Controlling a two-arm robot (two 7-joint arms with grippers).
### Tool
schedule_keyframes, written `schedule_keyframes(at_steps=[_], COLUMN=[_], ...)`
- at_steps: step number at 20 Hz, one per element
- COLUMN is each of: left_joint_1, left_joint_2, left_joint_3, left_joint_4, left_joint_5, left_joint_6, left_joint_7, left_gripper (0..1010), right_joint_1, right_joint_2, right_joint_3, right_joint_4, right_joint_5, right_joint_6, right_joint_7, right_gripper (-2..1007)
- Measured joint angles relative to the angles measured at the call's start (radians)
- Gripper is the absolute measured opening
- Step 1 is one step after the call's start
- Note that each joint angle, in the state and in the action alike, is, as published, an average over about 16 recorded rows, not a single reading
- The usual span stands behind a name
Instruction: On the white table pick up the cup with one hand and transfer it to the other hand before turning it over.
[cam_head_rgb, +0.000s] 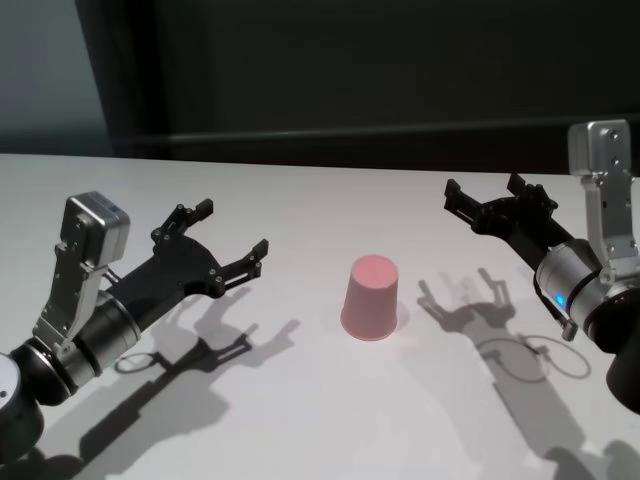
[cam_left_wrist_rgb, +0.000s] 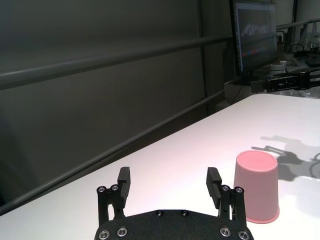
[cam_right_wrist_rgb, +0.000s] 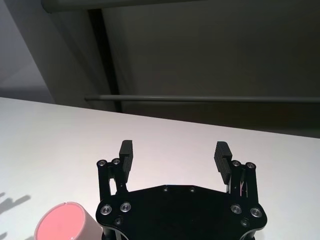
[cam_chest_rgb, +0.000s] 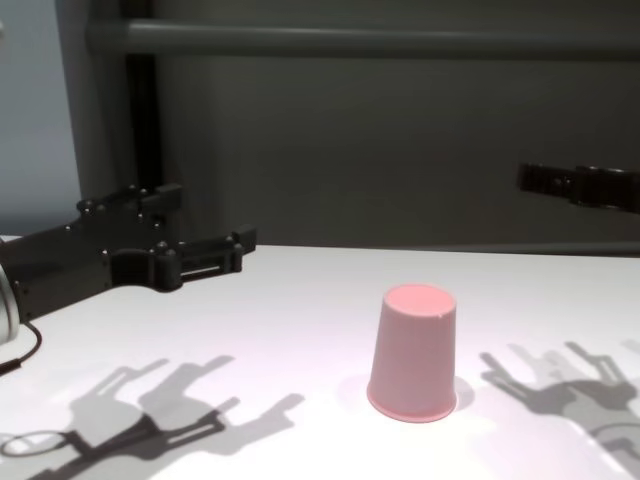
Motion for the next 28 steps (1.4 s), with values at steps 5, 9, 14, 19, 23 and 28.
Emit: schedule_keyframes(at_steps=[5,9,14,19,23,28], left_joint_1=[0.0,0.0,0.0,0.0,0.0,0.0], left_joint_2=[0.0,0.0,0.0,0.0,0.0,0.0], left_joint_3=[0.0,0.0,0.0,0.0,0.0,0.0], left_joint_4=[0.0,0.0,0.0,0.0,0.0,0.0], left_joint_5=[0.0,0.0,0.0,0.0,0.0,0.0], left_joint_6=[0.0,0.0,0.0,0.0,0.0,0.0], left_joint_7=[0.0,0.0,0.0,0.0,0.0,0.0], left_gripper=[1001,1001,1001,1001,1001,1001], right_joint_1=[0.002,0.003,0.004,0.004,0.005,0.005], right_joint_2=[0.0,-0.001,-0.001,-0.001,-0.001,-0.001], right_joint_3=[-0.002,-0.003,-0.004,-0.004,-0.004,-0.005], right_joint_4=[0.0,0.001,0.001,0.001,0.001,0.001], right_joint_5=[-0.001,-0.001,-0.002,-0.002,-0.002,-0.003], right_joint_6=[0.001,0.002,0.003,0.003,0.004,0.004], right_joint_7=[0.001,0.001,0.001,0.001,0.001,0.001], right_gripper=[1003,1003,1003,1003,1003,1003])
